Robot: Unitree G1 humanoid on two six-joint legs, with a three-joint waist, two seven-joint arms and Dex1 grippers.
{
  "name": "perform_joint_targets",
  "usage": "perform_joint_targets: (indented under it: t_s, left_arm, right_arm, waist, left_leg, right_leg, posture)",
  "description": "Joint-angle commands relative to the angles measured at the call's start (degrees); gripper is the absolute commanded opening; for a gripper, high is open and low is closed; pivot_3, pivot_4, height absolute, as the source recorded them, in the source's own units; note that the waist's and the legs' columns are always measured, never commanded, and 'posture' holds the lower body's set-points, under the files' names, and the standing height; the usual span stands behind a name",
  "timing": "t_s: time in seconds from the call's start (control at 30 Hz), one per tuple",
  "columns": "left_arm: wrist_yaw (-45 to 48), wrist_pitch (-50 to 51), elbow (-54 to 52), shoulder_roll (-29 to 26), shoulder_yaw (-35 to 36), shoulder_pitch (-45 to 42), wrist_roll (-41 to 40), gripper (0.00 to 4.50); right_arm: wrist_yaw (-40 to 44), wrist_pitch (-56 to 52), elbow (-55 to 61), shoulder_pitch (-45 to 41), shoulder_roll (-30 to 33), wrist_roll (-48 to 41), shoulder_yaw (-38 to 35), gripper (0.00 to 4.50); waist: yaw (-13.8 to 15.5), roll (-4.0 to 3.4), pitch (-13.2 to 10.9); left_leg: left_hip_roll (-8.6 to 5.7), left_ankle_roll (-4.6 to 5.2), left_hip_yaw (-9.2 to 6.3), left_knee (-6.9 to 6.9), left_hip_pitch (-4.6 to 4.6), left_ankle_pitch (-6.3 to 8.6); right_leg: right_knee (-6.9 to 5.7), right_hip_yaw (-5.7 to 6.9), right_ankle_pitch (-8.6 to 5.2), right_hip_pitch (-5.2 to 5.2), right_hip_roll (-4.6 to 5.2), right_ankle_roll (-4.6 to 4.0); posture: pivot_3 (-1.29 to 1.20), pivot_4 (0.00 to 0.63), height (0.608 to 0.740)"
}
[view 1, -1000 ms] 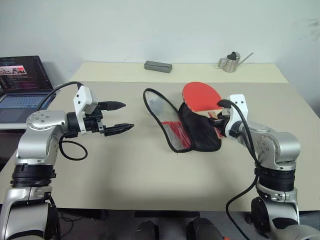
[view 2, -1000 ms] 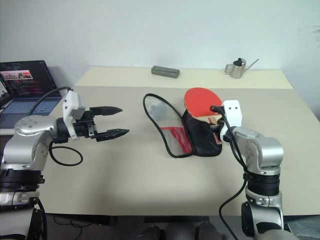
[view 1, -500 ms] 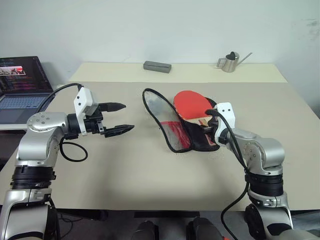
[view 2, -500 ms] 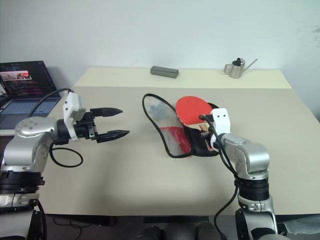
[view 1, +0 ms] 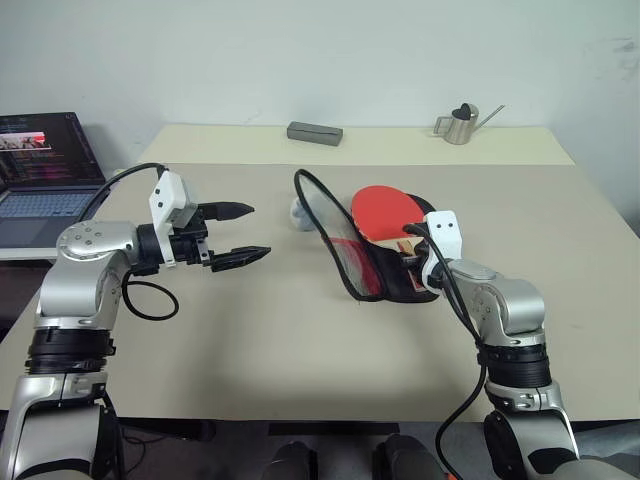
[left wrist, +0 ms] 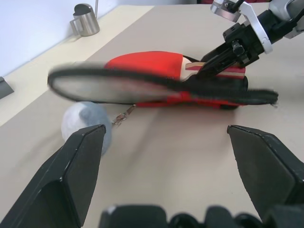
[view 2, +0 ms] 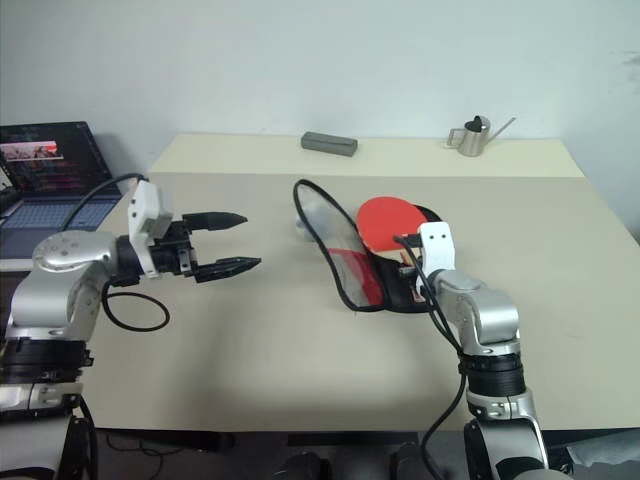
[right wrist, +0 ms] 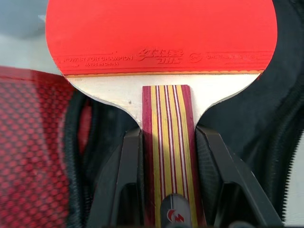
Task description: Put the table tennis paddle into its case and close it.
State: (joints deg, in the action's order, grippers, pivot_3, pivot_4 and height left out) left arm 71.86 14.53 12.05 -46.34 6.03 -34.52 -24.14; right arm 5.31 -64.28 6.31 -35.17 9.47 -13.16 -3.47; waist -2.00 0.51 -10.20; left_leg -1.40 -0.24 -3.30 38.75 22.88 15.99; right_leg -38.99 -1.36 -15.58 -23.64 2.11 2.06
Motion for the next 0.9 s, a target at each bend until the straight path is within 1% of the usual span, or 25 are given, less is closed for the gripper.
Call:
perform_joint_targets:
  t_s: [0.03,0.57,0.63,0.67,0.7,0.73,0.9]
  left_arm:
    - [-0.1,-0.8,-0.6,-0.3,1.0,-1.1,-0.2,4.5]
    - [-0.8,-0.5,-1.8,-0.9,1.8,0.1,-0.4,4.5]
    - [-0.9,-0.5,-1.9,-0.9,1.8,0.2,-0.4,4.5]
    - [-0.9,-0.4,-2.0,-1.0,1.9,0.2,-0.4,4.5]
    - [-0.9,-0.4,-2.0,-1.0,1.9,0.3,-0.4,4.5]
    - [-0.9,-0.5,-2.0,-1.0,1.9,0.3,-0.4,4.5]
    - [-0.9,-0.6,-1.6,-0.9,1.8,0.1,-0.3,4.5]
  right_arm:
    - [0.0,2.5,1.2,-0.4,0.3,0.6,-0.2,1.08]
    - [-0.3,5.0,-1.9,0.4,-0.8,2.3,1.6,1.08]
    - [-0.8,5.3,-2.0,0.4,-1.0,2.5,1.3,1.8]
    - [-0.9,5.5,-2.0,0.4,-1.0,2.7,1.2,2.01]
    - [-1.0,5.6,-2.0,0.4,-1.1,2.8,1.1,2.41]
    - [-1.2,5.8,-2.0,0.4,-1.2,3.0,1.0,2.68]
    - [-1.8,6.0,-1.9,0.5,-1.5,3.0,0.4,4.44]
  waist:
    - [0.0,0.0,0.0]
    - [0.0,0.0,0.0]
    - [0.0,0.0,0.0]
    - [0.0,0.0,0.0]
    - [0.0,0.0,0.0]
    - [0.0,0.0,0.0]
    - [0.0,0.0,0.0]
  left_leg:
    - [0.0,0.0,0.0,0.0,0.0,0.0]
    - [0.0,0.0,0.0,-0.01,0.0,0.0]
    - [0.0,0.0,0.0,-0.01,0.0,0.0]
    - [0.0,0.0,0.0,-0.01,0.0,0.0]
    - [0.0,0.0,0.0,-0.01,-0.01,0.0]
    - [0.0,0.0,0.0,-0.01,-0.01,0.0]
    - [0.0,0.0,-0.01,-0.01,-0.01,0.0]
  right_leg:
    - [0.0,0.0,0.0,0.0,0.0,0.0]
    - [0.0,-0.01,0.0,-0.01,0.0,0.0]
    - [0.0,0.0,0.0,-0.01,0.0,0.0]
    - [0.0,0.0,0.0,-0.01,0.0,0.0]
    - [0.0,0.0,0.0,0.0,0.0,0.0]
    - [0.0,-0.01,0.0,0.0,0.0,0.0]
    - [0.0,-0.01,0.0,0.0,0.0,0.0]
  posture:
    - [0.0,0.15,0.74]
    - [0.0,0.15,0.74]
    - [0.0,0.15,0.74]
    - [0.0,0.15,0.74]
    - [0.0,0.15,0.74]
    - [0.0,0.15,0.74]
    - [0.0,0.15,0.74]
